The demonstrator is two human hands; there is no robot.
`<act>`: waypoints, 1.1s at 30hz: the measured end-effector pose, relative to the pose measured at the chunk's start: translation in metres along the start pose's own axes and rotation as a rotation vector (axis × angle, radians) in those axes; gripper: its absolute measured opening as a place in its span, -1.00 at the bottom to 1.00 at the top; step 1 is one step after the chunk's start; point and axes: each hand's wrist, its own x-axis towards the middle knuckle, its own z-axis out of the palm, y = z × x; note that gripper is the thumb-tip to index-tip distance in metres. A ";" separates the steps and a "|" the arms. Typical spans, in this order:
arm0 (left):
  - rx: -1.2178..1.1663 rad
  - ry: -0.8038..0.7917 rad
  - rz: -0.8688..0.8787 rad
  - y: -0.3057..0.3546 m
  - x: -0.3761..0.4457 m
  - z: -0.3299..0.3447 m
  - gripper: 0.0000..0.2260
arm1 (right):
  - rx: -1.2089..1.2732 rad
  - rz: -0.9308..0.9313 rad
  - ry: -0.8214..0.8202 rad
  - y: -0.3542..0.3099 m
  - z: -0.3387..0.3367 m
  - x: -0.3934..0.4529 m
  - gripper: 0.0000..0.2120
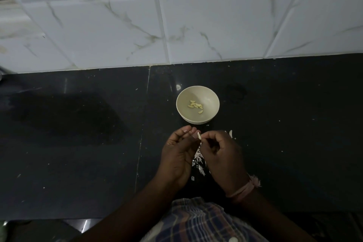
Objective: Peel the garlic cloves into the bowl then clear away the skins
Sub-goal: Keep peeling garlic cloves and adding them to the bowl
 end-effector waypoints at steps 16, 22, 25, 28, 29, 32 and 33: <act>-0.009 0.068 -0.091 -0.004 0.001 -0.006 -0.77 | 0.151 0.301 -0.081 -0.003 0.004 -0.001 -0.88; 0.030 0.042 0.023 -0.003 0.004 -0.007 -0.71 | 0.116 0.205 -0.076 0.002 0.001 -0.001 -0.89; 0.048 0.038 0.029 0.000 0.004 -0.009 -0.70 | 0.135 0.251 -0.054 0.000 0.003 0.000 -0.89; 0.059 0.043 0.061 0.002 0.006 -0.010 -0.70 | 0.203 0.328 -0.032 0.000 0.005 0.003 -0.89; 0.084 0.042 0.080 0.003 0.007 -0.010 -0.70 | 0.220 0.343 -0.031 0.000 0.005 0.004 -0.90; 0.236 0.036 0.162 0.005 0.007 -0.010 -0.72 | 0.244 0.365 -0.030 -0.001 0.003 0.007 -0.91; 0.289 0.029 0.188 0.005 0.007 -0.010 -0.72 | 0.238 0.360 -0.031 -0.001 0.003 0.006 -0.91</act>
